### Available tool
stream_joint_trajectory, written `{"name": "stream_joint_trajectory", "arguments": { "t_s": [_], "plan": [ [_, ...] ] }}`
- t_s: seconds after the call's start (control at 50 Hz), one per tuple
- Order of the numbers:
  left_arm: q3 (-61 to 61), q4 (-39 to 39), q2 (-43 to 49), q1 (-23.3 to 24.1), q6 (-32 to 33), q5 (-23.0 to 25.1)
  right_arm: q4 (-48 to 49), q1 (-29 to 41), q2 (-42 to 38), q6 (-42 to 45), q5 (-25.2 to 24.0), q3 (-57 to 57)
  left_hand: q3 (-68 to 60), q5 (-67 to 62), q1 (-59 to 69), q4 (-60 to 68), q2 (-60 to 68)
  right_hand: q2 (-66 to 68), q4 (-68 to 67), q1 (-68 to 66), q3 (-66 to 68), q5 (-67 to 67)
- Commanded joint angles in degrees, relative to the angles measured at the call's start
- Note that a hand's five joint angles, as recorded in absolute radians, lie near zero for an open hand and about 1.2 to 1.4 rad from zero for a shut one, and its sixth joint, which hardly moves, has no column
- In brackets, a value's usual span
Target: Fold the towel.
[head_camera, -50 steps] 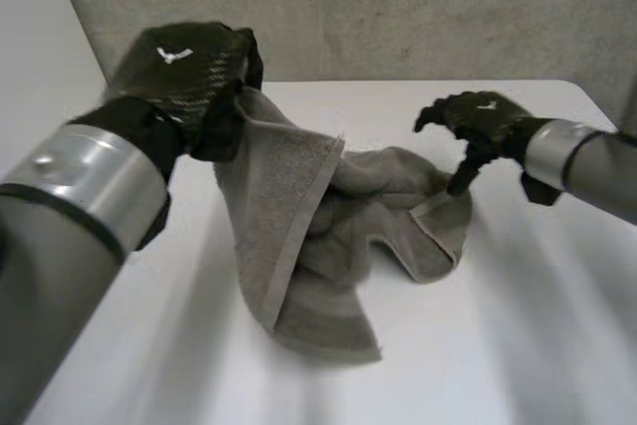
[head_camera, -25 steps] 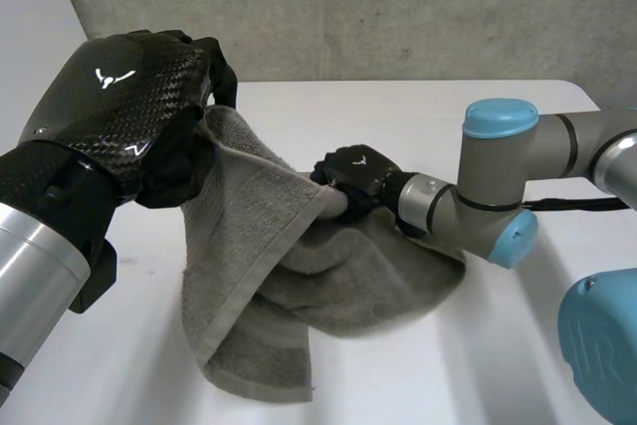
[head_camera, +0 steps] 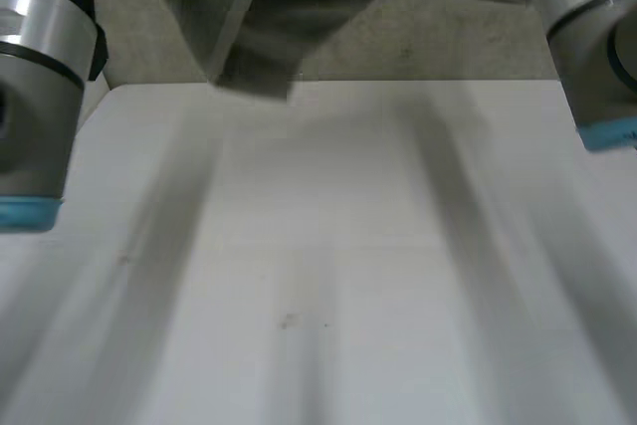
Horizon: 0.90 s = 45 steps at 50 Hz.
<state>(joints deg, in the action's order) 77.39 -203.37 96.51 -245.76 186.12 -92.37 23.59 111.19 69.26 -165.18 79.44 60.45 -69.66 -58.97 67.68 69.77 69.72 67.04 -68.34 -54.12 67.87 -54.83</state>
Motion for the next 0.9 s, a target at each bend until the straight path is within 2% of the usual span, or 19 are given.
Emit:
{"name": "stream_joint_trajectory", "arguments": {
  "t_s": [0.02,0.1,0.14,0.28,0.32,0.36,0.38,0.4,0.42,0.46,0.54,0.56,0.58,0.62,0.64,0.66,0.7,0.78,0.9],
  "plan": [
    [4.7,-3.8,9.1,0.0,0.0,3.2,-12.8,0.7,2.6,7.8,-4.9,19.6,-10.3,-11.0,12.3,10.2,10.3,13.0,-11.7,-25.9,12.1,-15.2],
    [7.6,-2.3,11.5,-0.2,0.1,5.1,-16.4,1.0,0.4,12.6,-4.7,25.4,-10.3,-11.0,12.3,10.2,10.3,13.0,-11.7,-25.9,12.1,-15.2],
    [9.7,-1.1,12.8,-0.2,0.1,6.3,-17.8,0.8,-3.5,15.9,-4.8,29.7,-10.3,-11.0,12.3,10.2,10.3,13.0,-11.7,-25.9,12.1,-15.2],
    [16.2,1.1,15.3,-0.4,0.7,8.2,-18.9,0.7,-7.8,17.0,-4.4,33.4,-10.3,-11.0,12.3,10.2,10.3,12.5,-11.2,-25.4,11.7,-14.7],
    [18.4,1.7,15.1,-0.3,2.7,8.1,-19.5,0.7,-7.6,17.0,-4.5,33.8,-10.3,-11.0,12.3,10.2,10.3,9.0,-7.7,-21.9,8.2,-11.2],
    [19.3,1.7,15.0,-0.3,4.0,8.1,-21.3,0.3,-6.7,16.7,-4.6,33.9,-10.3,-11.0,12.3,10.2,10.3,-10.6,11.9,-2.3,-11.4,8.4],
    [20.0,1.8,14.8,0.1,5.1,8.1,-21.3,0.3,-6.7,16.6,-4.6,33.9,-10.3,-11.0,12.3,10.2,10.3,-10.7,12.0,-2.2,-11.5,8.5],
    [20.0,1.8,14.8,0.1,5.1,8.1,-22.0,0.3,-5.6,16.6,-4.6,33.9,-10.3,-11.0,12.3,10.2,10.3,-19.2,20.5,6.3,-20.0,17.0],
    [20.7,1.8,14.7,0.4,6.2,8.1,-22.0,0.3,-5.6,16.6,-4.6,33.9,-10.3,-11.0,12.3,10.2,10.3,-19.3,20.6,6.4,-20.1,17.1],
    [21.4,1.9,14.3,0.5,7.0,8.1,-22.4,0.3,-2.7,15.9,-4.4,34.0,-10.3,-11.0,12.3,10.2,10.3,-33.7,35.0,20.7,-34.5,31.5],
    [22.3,3.4,12.5,0.6,7.5,7.9,-22.7,-0.3,-1.4,13.8,-4.4,34.0,-10.3,-11.0,12.3,10.2,10.3,-39.5,40.8,26.5,-40.3,37.2],
    [22.5,4.6,12.0,0.6,7.5,7.9,-22.9,-1.0,-0.9,12.5,-4.6,34.0,-2.5,-3.2,4.5,2.4,2.5,-40.5,41.8,27.5,-41.3,38.3],
    [22.5,4.6,12.0,0.6,7.5,7.9,-22.9,-1.0,-0.9,12.5,-4.6,34.0,-2.5,-3.2,4.4,2.3,2.4,-40.5,41.8,27.6,-41.3,38.3],
    [23.1,7.6,11.0,0.5,7.6,7.9,-23.6,-2.3,1.5,9.5,-5.0,34.3,28.3,27.6,-26.4,-28.5,-28.4,-40.8,42.1,27.9,-41.6,38.6],
    [23.1,7.6,11.0,0.5,7.6,7.9,-23.6,-2.3,1.5,9.4,-5.0,34.3,28.5,27.8,-26.5,-28.6,-28.6,-40.8,42.1,27.9,-41.6,38.6],
    [23.3,9.6,10.1,0.5,7.6,7.9,-23.7,-2.7,2.6,8.4,-5.3,34.6,35.5,34.8,-33.5,-35.6,-35.6,-40.8,42.1,27.9,-41.6,38.6],
    [23.6,11.9,9.2,0.5,7.6,7.9,-23.7,-4.0,4.5,7.2,-5.8,35.7,37.1,36.4,-35.1,-37.2,-37.1,-40.5,41.8,27.6,-41.3,38.3],
    [23.8,18.3,5.6,0.5,6.9,7.5,-23.2,-5.7,6.0,7.3,-5.9,37.2,54.3,53.6,-52.4,-54.4,-54.4,-40.3,41.6,27.4,-41.1,38.1],
    [24.0,22.3,0.3,0.5,5.4,7.1,-22.9,-8.3,6.5,7.2,-7.5,39.5,57.8,57.1,-55.8,-57.9,-57.8,-40.0,41.3,27.0,-40.8,37.8]
  ]
}}
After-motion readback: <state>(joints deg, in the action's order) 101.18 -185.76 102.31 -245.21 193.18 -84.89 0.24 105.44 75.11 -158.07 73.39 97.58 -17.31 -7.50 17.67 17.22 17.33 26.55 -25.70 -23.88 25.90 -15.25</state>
